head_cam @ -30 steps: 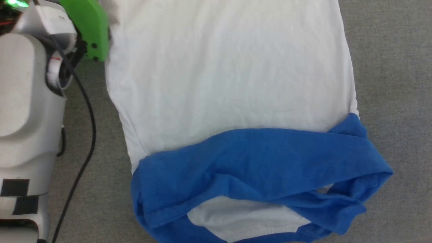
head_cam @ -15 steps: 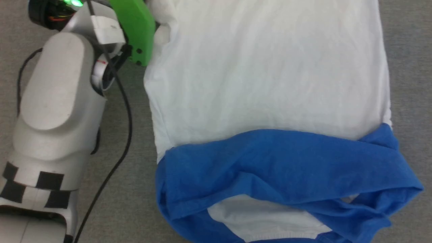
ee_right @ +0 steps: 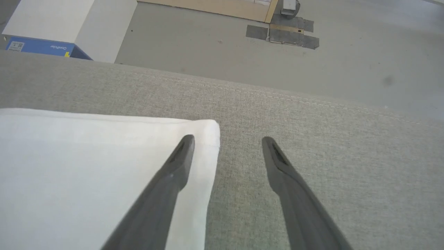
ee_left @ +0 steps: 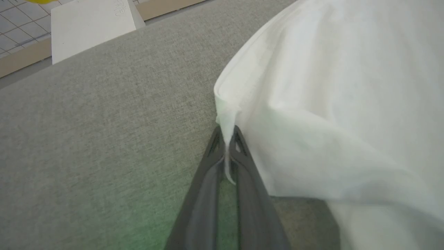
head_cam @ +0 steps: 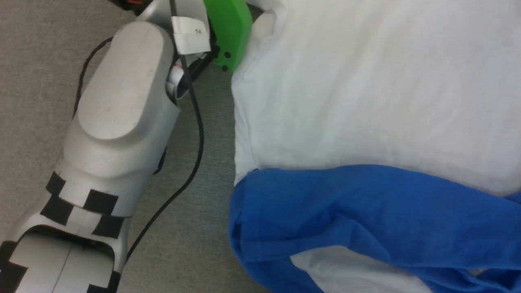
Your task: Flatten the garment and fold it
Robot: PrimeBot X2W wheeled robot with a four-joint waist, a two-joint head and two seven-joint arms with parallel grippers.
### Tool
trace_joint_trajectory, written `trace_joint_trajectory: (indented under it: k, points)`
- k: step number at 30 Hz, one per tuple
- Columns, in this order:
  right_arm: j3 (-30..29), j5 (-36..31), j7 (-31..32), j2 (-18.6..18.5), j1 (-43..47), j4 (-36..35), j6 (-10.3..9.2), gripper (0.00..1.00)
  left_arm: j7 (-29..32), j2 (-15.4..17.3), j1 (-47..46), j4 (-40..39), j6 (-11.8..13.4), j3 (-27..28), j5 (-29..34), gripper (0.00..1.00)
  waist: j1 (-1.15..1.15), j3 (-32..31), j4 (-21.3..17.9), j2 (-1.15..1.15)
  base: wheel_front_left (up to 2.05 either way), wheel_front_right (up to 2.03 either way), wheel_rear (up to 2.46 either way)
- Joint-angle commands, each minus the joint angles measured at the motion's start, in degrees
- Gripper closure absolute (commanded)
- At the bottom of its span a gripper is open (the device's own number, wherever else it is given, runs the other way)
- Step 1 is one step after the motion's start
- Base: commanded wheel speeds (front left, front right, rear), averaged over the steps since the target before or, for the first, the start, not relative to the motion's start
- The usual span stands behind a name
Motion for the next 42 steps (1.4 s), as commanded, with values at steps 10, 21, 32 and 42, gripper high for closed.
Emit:
trace_joint_trajectory:
  k: [10, 21, 32, 42]
  points:
    - [-0.11, -1.93, 0.41, 0.97, 0.51, 1.8, -0.09, 1.0, -1.84, -0.17, -1.37, 4.37, -0.28, -1.73, -1.31, 1.0, 0.0, 2.02, 2.41, 0.0, 0.0, 0.0, 0.0]
    - [-1.65, -0.34, -4.92, -0.8, -2.06, 0.91, -0.09, 1.0, -14.59, 2.04, -5.49, 6.43, 3.68, 3.4, -0.22, 1.0, 0.0, -1.13, -0.87, 0.0, 0.0, 0.0, 0.0]
    - [-0.25, 6.33, -9.31, -3.06, 2.13, -0.09, -0.09, 1.0, -23.64, 4.03, -5.66, 8.1, 3.65, 4.75, 0.17, 1.0, 0.0, -9.48, -2.17, 0.0, 0.0, 0.0, 0.0]
    - [0.41, 17.8, -11.27, -5.1, 17.45, -9.9, -0.09, 1.0, -26.1, 9.11, 6.62, -2.58, 1.77, 2.84, -0.71, 1.0, 0.0, -19.74, -3.7, 0.0, 0.0, 0.0, 0.0]
